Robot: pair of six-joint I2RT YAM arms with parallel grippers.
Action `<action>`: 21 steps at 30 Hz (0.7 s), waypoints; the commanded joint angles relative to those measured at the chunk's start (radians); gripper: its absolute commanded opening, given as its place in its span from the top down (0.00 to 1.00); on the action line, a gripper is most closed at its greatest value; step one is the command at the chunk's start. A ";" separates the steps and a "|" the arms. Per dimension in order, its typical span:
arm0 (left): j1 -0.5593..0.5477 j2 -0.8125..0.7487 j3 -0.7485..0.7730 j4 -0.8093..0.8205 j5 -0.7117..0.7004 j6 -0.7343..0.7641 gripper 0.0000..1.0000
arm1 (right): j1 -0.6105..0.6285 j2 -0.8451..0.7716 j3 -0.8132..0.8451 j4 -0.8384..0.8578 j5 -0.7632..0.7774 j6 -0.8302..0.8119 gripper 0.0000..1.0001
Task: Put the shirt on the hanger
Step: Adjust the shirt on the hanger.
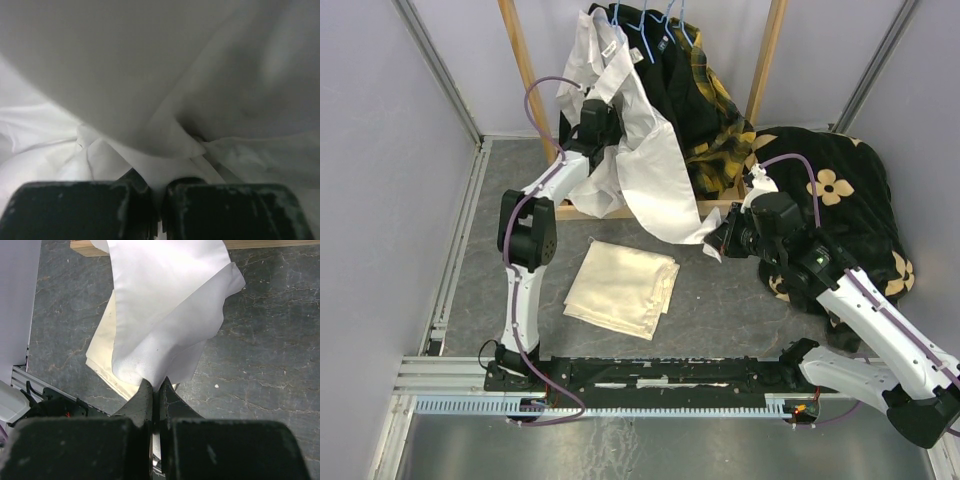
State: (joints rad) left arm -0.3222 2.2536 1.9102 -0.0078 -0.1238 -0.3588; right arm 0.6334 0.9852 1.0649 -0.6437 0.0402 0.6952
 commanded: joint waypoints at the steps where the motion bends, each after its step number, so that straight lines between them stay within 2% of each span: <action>1: 0.003 0.033 0.142 0.020 0.163 0.111 0.96 | -0.003 -0.013 -0.004 0.030 -0.010 0.002 1.00; 4: 0.008 0.002 0.063 0.002 0.107 0.073 0.87 | -0.003 -0.012 -0.015 0.038 -0.006 0.001 1.00; 8: 0.016 -0.134 -0.201 0.071 0.029 -0.004 0.54 | -0.002 0.007 -0.022 0.050 -0.031 -0.030 1.00; 10: 0.014 -0.211 -0.303 0.099 -0.002 -0.028 0.41 | -0.001 0.027 -0.022 0.049 -0.042 -0.058 1.00; 18: 0.015 -0.468 -0.512 0.013 -0.045 -0.091 0.17 | 0.025 0.079 -0.043 0.094 -0.066 -0.109 1.00; 21: 0.015 -0.554 -0.601 -0.023 -0.025 -0.116 0.14 | 0.067 0.118 -0.039 0.127 -0.053 -0.125 1.00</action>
State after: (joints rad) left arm -0.3099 1.8389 1.3853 -0.0158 -0.1387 -0.4080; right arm 0.6556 1.0706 1.0168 -0.6117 -0.0086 0.6128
